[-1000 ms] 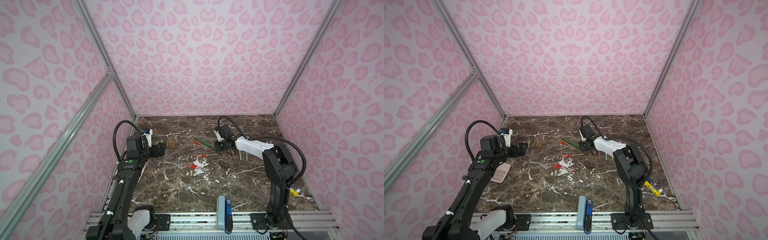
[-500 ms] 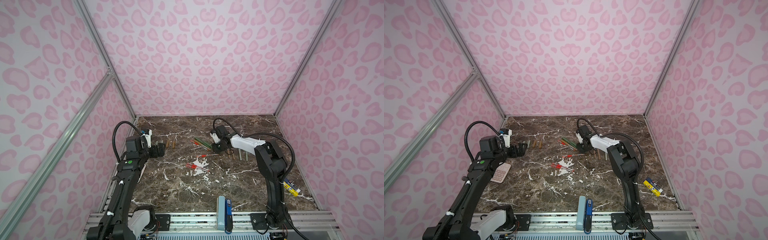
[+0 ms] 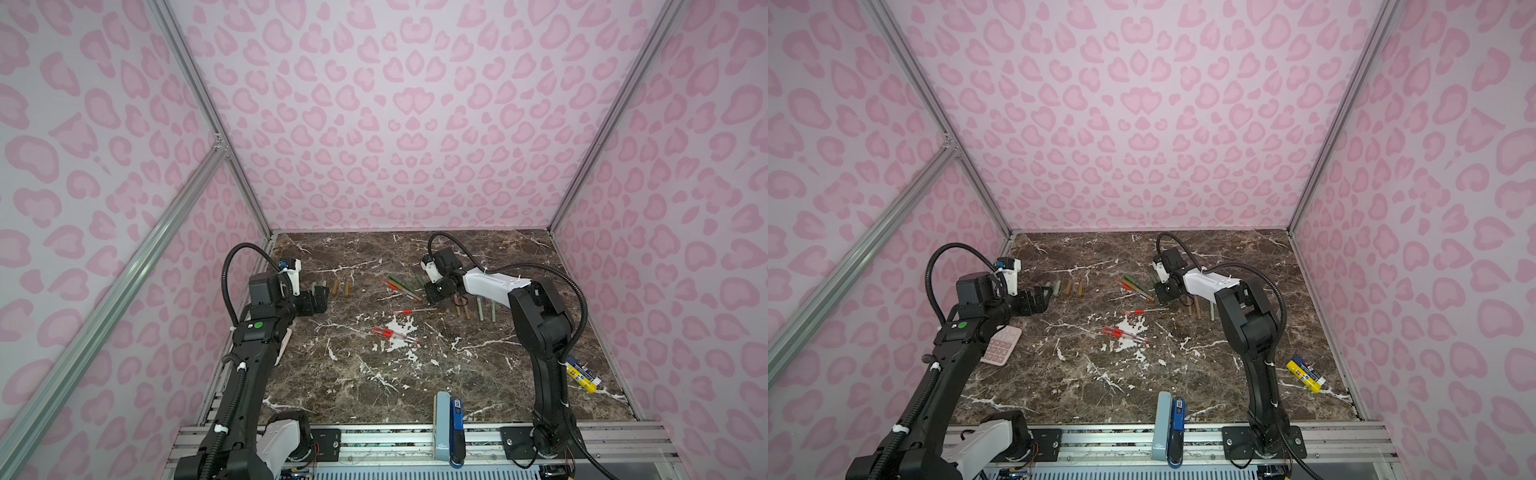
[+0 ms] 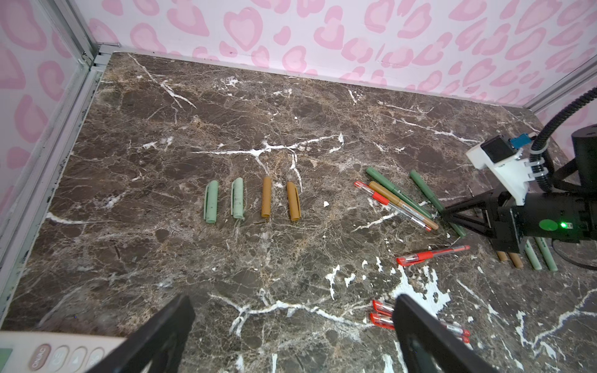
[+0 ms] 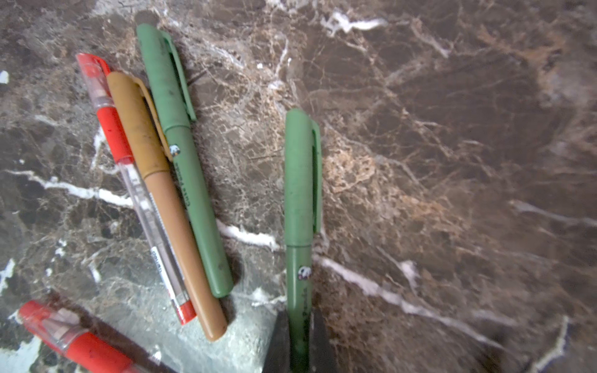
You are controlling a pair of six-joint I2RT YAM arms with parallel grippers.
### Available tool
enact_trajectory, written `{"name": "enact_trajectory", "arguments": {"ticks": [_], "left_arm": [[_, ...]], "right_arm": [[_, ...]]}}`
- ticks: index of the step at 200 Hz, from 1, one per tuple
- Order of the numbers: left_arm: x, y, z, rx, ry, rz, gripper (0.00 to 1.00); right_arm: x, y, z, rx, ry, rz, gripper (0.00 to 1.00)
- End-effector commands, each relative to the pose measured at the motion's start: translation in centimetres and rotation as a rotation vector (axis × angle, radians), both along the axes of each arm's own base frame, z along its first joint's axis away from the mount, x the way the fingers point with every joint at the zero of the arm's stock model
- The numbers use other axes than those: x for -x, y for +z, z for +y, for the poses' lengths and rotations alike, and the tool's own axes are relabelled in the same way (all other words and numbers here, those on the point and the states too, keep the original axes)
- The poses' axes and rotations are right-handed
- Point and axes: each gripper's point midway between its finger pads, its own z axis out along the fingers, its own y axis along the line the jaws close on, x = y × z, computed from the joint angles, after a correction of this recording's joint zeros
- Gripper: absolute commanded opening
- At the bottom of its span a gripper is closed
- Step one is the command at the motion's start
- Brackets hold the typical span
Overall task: Remove pen caps from pens
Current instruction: Pick up the pen from the top-center of the table.
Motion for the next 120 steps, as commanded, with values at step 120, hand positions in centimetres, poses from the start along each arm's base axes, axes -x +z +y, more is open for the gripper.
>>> {"name": "enact_trajectory", "arguments": {"ticks": [120], "left_arm": [[-0.3, 1.8, -3.6, 0.245, -0.119, -0.023, 0.98]], "right_arm": [[5.6, 11.4, 4.9, -0.326, -0.035, -0.192, 0.0]]}}
